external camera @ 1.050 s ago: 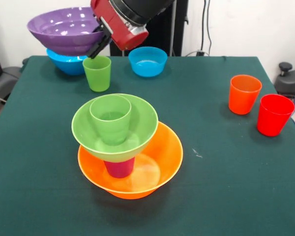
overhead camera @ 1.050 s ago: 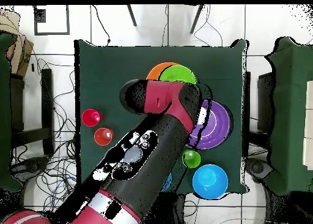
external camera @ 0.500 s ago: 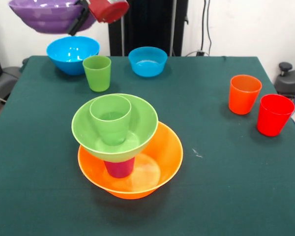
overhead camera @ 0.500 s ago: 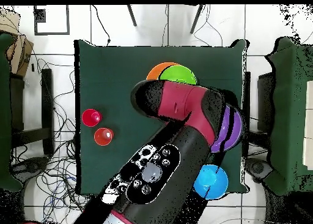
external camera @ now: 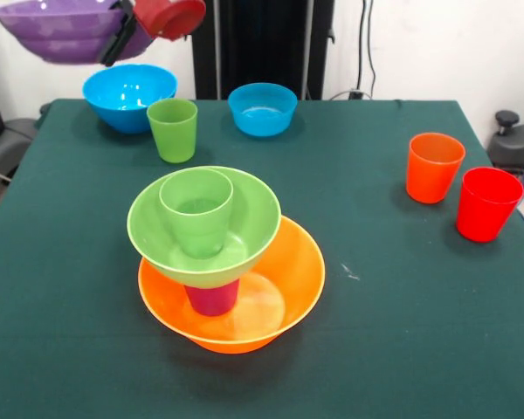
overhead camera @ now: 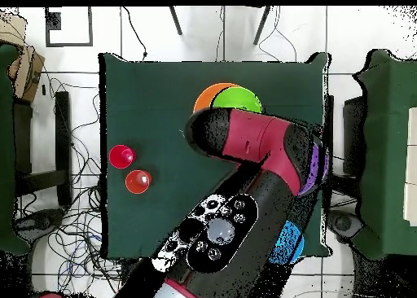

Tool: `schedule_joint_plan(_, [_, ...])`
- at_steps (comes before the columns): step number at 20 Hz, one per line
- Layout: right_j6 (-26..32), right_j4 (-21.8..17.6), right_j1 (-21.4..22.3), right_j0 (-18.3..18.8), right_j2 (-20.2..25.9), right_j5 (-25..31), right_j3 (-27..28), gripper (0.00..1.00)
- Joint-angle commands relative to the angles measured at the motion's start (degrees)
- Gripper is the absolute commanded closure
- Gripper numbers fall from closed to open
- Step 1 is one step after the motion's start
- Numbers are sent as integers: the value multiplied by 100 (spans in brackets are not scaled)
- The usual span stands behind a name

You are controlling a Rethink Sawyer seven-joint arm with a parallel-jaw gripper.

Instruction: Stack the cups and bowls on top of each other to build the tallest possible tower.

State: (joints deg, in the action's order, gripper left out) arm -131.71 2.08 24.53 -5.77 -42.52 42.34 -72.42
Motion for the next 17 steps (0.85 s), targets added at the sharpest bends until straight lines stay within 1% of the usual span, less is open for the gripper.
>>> schedule_joint_plan(1, [-206, -110, -351, 140, 1116, -679, -227, 100])
schedule_joint_plan(4, [-161, -65, -395, 243, 1232, -825, -202, 100])
schedule_joint_plan(7, [-246, -92, -484, 214, 1187, -879, -165, 100])
schedule_joint_plan(11, [-339, -150, -557, 68, 973, -757, -92, 100])
schedule_joint_plan(15, [-306, -135, -543, 9, 936, -613, -66, 100])
schedule_joint_plan(17, [-258, -194, -575, -35, 861, -548, 22, 100])
